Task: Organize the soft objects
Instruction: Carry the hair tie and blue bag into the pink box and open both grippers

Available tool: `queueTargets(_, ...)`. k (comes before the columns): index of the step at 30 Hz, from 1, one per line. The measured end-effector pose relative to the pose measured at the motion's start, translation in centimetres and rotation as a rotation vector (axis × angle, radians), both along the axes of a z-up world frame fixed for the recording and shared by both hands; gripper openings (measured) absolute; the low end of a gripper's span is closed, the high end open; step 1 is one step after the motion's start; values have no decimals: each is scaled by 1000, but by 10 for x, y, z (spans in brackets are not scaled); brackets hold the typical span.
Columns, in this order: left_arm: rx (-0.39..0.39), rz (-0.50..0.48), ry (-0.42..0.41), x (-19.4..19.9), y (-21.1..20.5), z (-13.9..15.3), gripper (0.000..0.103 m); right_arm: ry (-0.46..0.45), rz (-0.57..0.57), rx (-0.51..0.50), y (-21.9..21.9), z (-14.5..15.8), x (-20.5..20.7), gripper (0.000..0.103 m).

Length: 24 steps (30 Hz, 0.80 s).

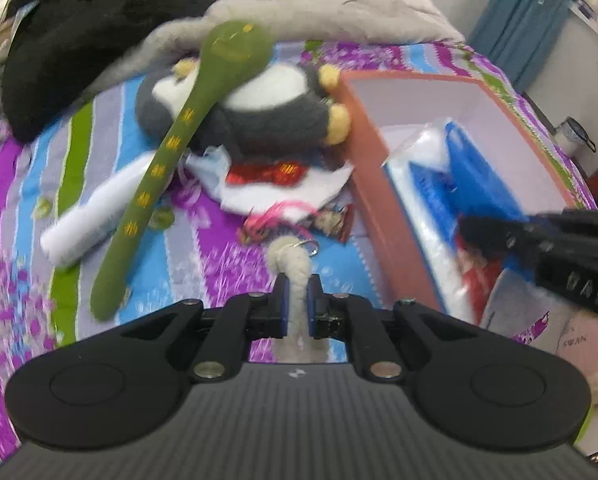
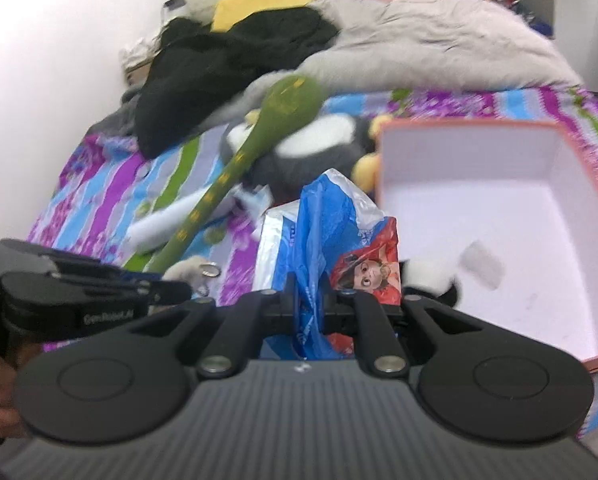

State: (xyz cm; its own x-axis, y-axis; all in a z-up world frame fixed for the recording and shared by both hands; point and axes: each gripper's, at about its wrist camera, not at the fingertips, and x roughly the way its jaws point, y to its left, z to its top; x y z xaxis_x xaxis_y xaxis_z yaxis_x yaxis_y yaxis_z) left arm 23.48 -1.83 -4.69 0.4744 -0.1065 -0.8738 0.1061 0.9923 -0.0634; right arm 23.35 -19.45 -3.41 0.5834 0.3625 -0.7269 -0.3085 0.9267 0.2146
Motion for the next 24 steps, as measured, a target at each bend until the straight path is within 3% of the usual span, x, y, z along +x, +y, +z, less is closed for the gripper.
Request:
queueTargets(7, -11, 22, -8, 27, -19, 28, 11, -52, -93, -20, -39, 39, 11, 12)
queueTargets(14, -106, 5, -128, 57, -46, 82, 11, -63, -182, -11, -78, 60, 24, 12)
queueTargets(17, -106, -21, -164, 73, -65, 98, 11, -97, -215, -29, -94, 63, 27, 12)
queueTargets(21, -113, -57, -159, 97, -94, 92, 11, -110, -251, -33, -118, 57, 33, 12)
queueTargets(24, -117, -79, -102, 115, -117, 66, 11, -92, -276, -39, -136, 44, 43, 12)
